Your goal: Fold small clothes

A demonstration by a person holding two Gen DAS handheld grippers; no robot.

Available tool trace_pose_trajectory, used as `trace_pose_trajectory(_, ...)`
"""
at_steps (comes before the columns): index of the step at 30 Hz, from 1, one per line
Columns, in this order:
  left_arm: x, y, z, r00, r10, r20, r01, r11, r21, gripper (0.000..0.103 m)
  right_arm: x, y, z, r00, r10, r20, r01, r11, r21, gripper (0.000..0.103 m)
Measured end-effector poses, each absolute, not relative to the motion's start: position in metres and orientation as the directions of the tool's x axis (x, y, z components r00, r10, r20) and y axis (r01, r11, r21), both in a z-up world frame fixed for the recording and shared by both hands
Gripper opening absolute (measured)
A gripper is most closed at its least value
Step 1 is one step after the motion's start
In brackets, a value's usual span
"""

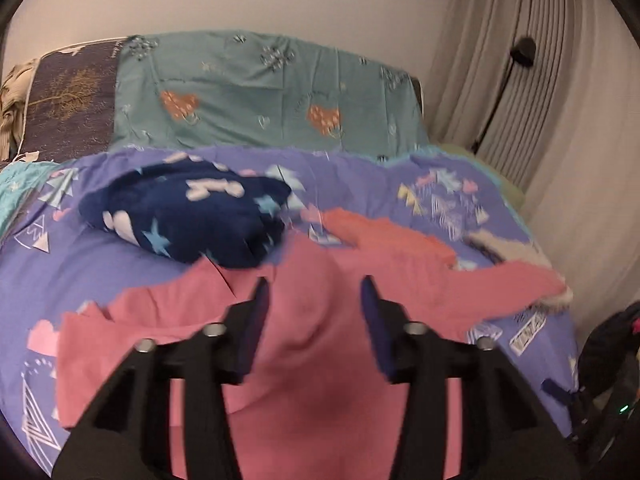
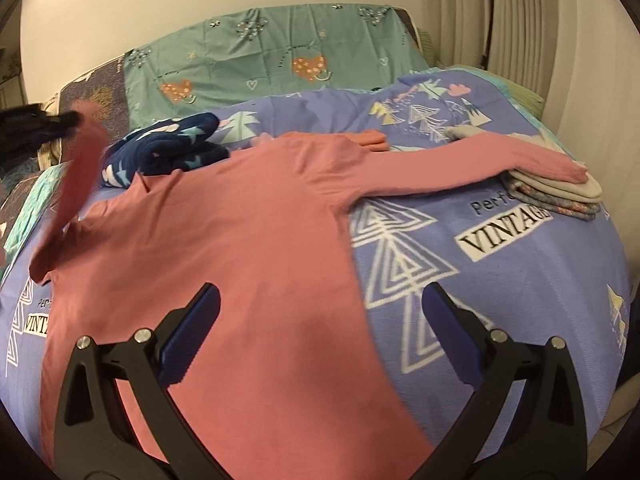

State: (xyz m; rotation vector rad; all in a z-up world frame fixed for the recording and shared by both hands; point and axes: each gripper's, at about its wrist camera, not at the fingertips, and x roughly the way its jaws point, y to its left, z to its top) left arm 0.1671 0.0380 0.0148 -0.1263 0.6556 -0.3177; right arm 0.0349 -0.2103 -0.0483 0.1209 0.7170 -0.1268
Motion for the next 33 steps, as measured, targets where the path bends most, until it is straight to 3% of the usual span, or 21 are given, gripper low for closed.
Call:
trace_pose_trajectory(5, 0.141, 0.046, -0.016, 0.718, -0.299, -0.629, 0.252, 0.953, -0.167, 0.061, 0.038, -0.224, -0.047, 0.745, -0.010, -0.667, 0.098, 0.991, 0.095, 0.101)
trace_pose_trajectory(7, 0.126, 0.066, -0.025, 0.733, -0.238, -0.637, 0.220, 0.969, -0.108, 0.065, 0.047, -0.223, -0.046, 0.735, 0.078, -0.674, 0.032, 0.988, 0.149, 0.094)
trace_pose_trajectory(12, 0.105, 0.116, -0.048, 0.721, -0.093, -0.687, 0.120, 0.993, -0.009, 0.069, 0.097, -0.203, -0.049, 0.631, 0.342, -0.696, -0.157, 0.935, 0.317, 0.054)
trace_pose_trajectory(14, 0.099, 0.145, -0.060, 0.714, 0.009, -0.700, 0.031, 0.999, 0.044, 0.069, 0.120, -0.188, -0.055, 0.579, 0.407, -0.706, -0.199, 0.911, 0.362, 0.047)
trace_pose_trajectory(18, 0.093, 0.194, -0.073, 0.687, 0.076, -0.723, -0.091, 0.996, 0.019, 0.069, 0.173, -0.156, -0.072, 0.492, 0.458, -0.741, -0.210, 0.888, 0.409, 0.047)
trace_pose_trajectory(20, 0.092, 0.213, -0.076, 0.678, 0.086, -0.730, -0.132, 0.991, -0.005, 0.070, 0.194, -0.141, -0.079, 0.468, 0.470, -0.748, -0.214, 0.882, 0.420, 0.054)
trace_pose_trajectory(26, 0.102, 0.229, -0.088, 0.668, 0.053, -0.742, -0.145, 0.988, -0.060, 0.072, 0.231, -0.086, -0.103, 0.443, 0.388, -0.808, -0.243, 0.920, 0.308, 0.062)
trace_pose_trajectory(28, 0.109, 0.228, -0.093, 0.663, 0.041, -0.747, -0.146, 0.986, -0.076, 0.074, 0.226, -0.073, -0.099, 0.475, 0.359, -0.804, -0.287, 0.926, 0.244, 0.029)
trace_pose_trajectory(29, 0.113, 0.229, -0.095, 0.658, 0.038, -0.752, -0.148, 0.986, -0.080, 0.074, 0.225, -0.072, -0.096, 0.477, 0.367, -0.799, -0.295, 0.923, 0.248, 0.004)
trace_pose_trajectory(33, 0.114, 0.229, -0.099, 0.654, 0.032, -0.756, -0.155, 0.984, -0.092, 0.074, 0.215, -0.094, -0.054, 0.563, 0.449, -0.694, -0.291, 0.893, 0.342, 0.005)
